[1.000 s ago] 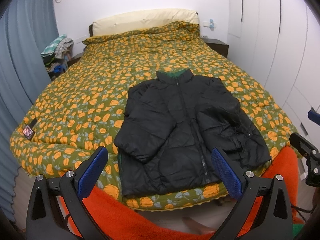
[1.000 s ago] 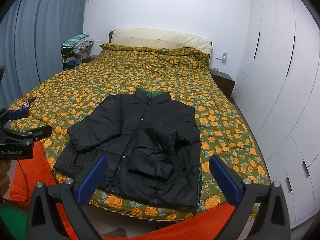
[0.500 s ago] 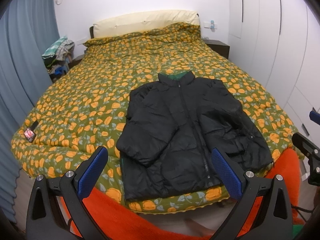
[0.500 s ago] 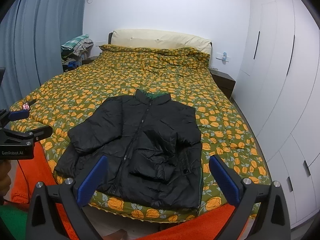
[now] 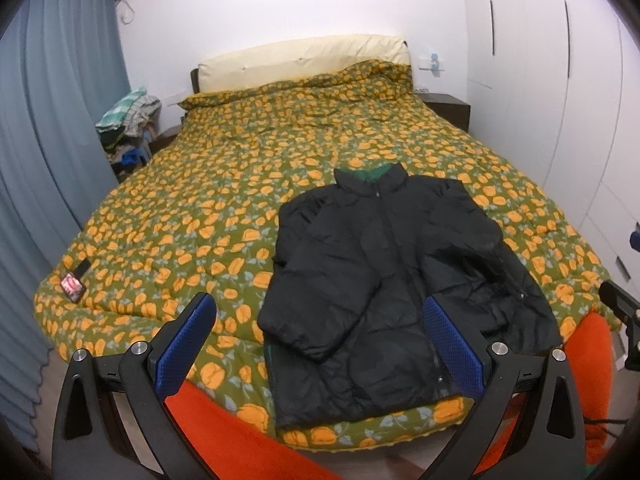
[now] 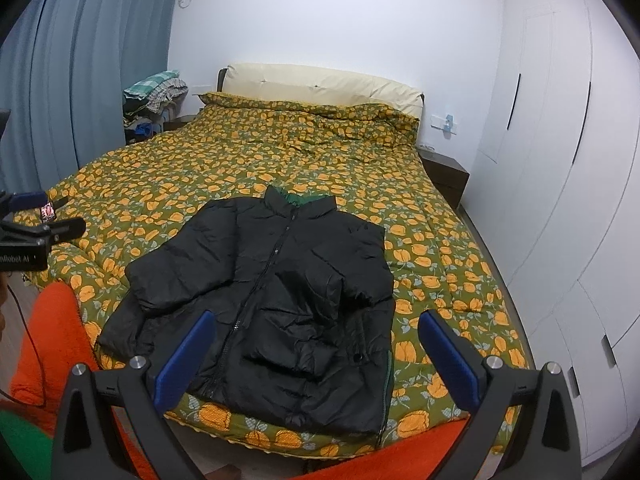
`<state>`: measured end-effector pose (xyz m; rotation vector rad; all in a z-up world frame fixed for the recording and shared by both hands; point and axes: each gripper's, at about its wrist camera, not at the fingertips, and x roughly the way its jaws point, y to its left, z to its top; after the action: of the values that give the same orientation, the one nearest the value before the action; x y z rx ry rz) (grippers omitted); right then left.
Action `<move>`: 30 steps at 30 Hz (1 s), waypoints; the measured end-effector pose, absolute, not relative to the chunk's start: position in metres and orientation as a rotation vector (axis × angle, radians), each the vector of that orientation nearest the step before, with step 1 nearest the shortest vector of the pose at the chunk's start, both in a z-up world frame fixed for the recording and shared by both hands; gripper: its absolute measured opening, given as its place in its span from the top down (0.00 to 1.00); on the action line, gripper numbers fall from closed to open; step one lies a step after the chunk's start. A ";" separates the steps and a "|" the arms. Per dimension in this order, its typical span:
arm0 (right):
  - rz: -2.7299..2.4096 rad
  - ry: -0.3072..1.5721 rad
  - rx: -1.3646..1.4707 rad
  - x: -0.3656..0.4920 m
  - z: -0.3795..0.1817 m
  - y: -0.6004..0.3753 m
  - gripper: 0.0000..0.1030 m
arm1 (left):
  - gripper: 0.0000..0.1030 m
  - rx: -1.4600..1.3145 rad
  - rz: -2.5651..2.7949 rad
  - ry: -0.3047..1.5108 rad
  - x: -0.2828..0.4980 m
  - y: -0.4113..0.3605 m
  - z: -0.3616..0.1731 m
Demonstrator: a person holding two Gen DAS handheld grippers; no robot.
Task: Fold large clothes
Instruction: 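Grasp the black jacket's sleeve with the right gripper and lift it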
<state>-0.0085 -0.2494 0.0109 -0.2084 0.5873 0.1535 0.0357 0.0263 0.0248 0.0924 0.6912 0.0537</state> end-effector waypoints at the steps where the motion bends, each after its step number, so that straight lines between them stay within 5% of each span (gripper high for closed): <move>1: 0.158 0.586 -0.213 -0.008 0.011 -0.248 0.00 | 0.00 0.099 0.052 0.686 0.037 0.026 0.025; 14: 0.308 0.633 -0.282 0.024 -0.017 -0.236 0.00 | 0.00 0.097 0.039 0.669 0.064 0.030 0.018; 23: 0.634 0.799 -0.604 0.083 -0.129 -0.197 0.02 | 0.00 0.076 0.028 0.724 0.066 0.026 0.001; 25: 0.667 0.838 -0.675 0.099 -0.159 -0.189 0.19 | 0.00 0.075 0.038 0.734 0.066 0.028 -0.001; 29: 0.693 0.959 -0.665 0.134 -0.207 -0.188 0.37 | 0.00 0.070 0.053 0.744 0.063 0.031 -0.003; 30: 0.696 0.974 -0.629 0.141 -0.211 -0.192 0.51 | 0.00 0.069 0.058 0.747 0.062 0.032 -0.004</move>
<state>0.1410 -0.1924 -0.2112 -0.6295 0.9744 0.6955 0.0623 0.0317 -0.0042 0.0694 0.7473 0.0577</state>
